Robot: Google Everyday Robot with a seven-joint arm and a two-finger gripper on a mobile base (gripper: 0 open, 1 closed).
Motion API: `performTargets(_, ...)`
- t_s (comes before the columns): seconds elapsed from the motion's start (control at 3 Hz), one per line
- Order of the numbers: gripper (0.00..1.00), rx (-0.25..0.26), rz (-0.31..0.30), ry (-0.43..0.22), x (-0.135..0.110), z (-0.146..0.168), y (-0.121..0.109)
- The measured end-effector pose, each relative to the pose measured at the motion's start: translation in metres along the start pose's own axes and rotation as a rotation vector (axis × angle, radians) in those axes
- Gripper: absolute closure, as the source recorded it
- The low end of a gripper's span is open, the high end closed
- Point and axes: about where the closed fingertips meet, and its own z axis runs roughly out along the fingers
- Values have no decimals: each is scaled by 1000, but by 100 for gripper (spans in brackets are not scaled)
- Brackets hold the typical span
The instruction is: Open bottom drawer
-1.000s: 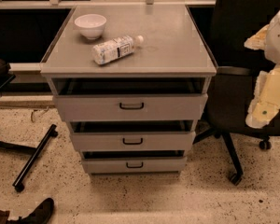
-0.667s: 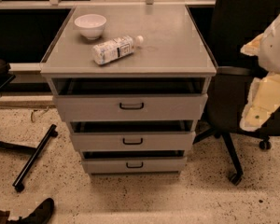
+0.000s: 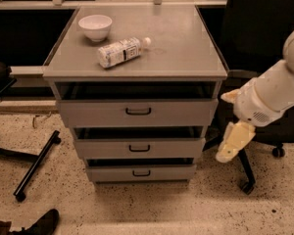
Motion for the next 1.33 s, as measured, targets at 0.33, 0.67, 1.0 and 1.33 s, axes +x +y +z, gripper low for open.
performTargets(0.33,0,-127,57,-104,13,90,9)
performTargets(0.67,0,-136,53,-106,13,96,10)
performTargets(1.0,0,-186,59,-125,26,151,14)
performTargets(1.33,0,-226,105,-107,65,262,19)
